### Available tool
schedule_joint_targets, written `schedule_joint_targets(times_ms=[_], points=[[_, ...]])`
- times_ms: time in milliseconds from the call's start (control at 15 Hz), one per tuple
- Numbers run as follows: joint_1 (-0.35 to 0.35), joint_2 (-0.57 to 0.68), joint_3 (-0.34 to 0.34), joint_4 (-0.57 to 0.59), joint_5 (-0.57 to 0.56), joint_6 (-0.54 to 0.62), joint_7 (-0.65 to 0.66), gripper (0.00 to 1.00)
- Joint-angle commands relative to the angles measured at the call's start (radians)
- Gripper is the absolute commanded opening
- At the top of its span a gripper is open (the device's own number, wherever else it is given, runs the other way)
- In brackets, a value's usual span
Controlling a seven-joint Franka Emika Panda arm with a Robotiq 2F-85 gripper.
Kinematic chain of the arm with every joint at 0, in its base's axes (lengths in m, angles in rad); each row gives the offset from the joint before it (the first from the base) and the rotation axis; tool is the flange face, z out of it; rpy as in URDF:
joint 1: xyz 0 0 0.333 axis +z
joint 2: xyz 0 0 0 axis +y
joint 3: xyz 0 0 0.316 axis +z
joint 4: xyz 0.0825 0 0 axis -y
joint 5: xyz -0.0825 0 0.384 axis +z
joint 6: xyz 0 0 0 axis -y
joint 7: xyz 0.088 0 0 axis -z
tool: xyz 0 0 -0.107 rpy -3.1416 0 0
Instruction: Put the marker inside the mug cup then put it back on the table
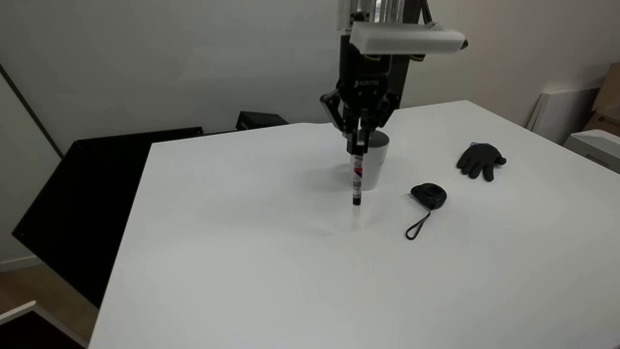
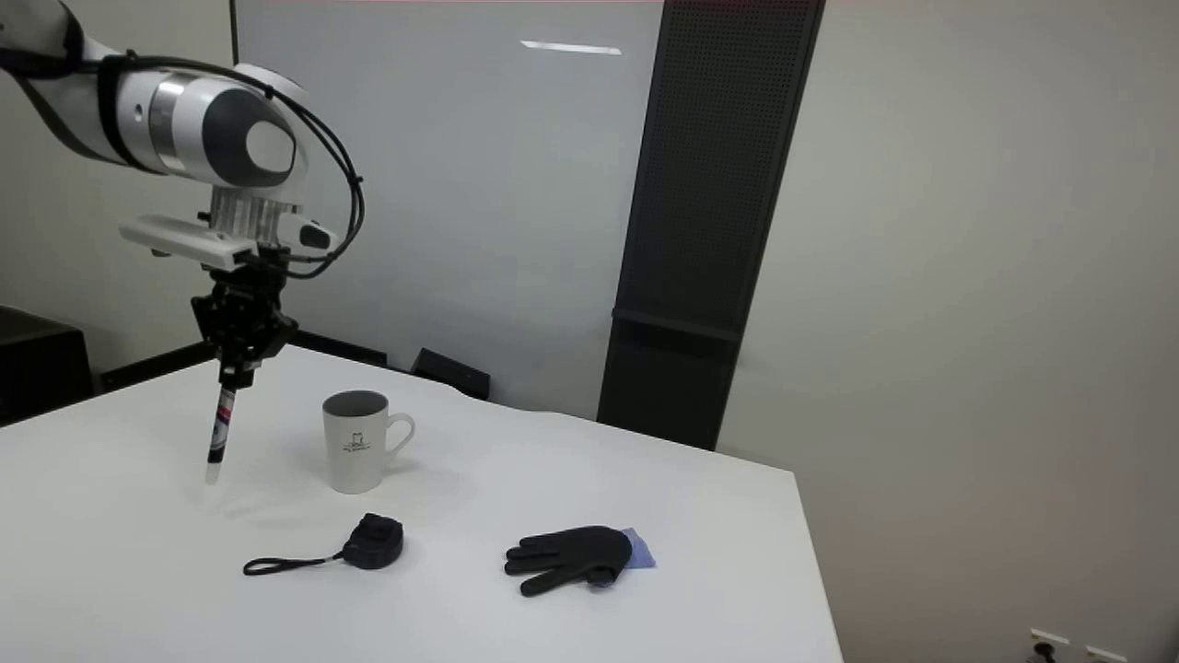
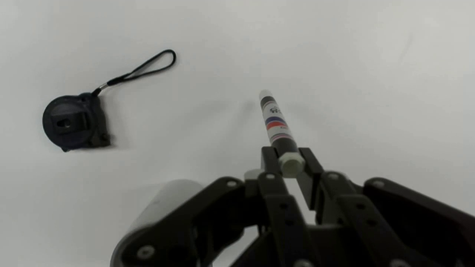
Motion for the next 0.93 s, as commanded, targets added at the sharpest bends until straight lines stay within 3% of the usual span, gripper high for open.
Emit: schedule_joint_targets(times_ms=[0, 467, 533, 600, 867], points=[[0.004, 0.041, 0.002, -0.037, 0.001, -0.006, 0.009, 0.07], [0.012, 0.117, -0.001, -0.049, -0.001, -0.016, 0.009, 0.07], [0.012, 0.117, 0.001, -0.059, -0.003, 0.006, 0.0, 0.36], [0.013, 0.117, 0.003, -0.068, -0.003, 0.024, -0.006, 0.55], [0.031, 0.096, -0.001, -0.124, -0.02, 0.125, -0.001, 0.77]])
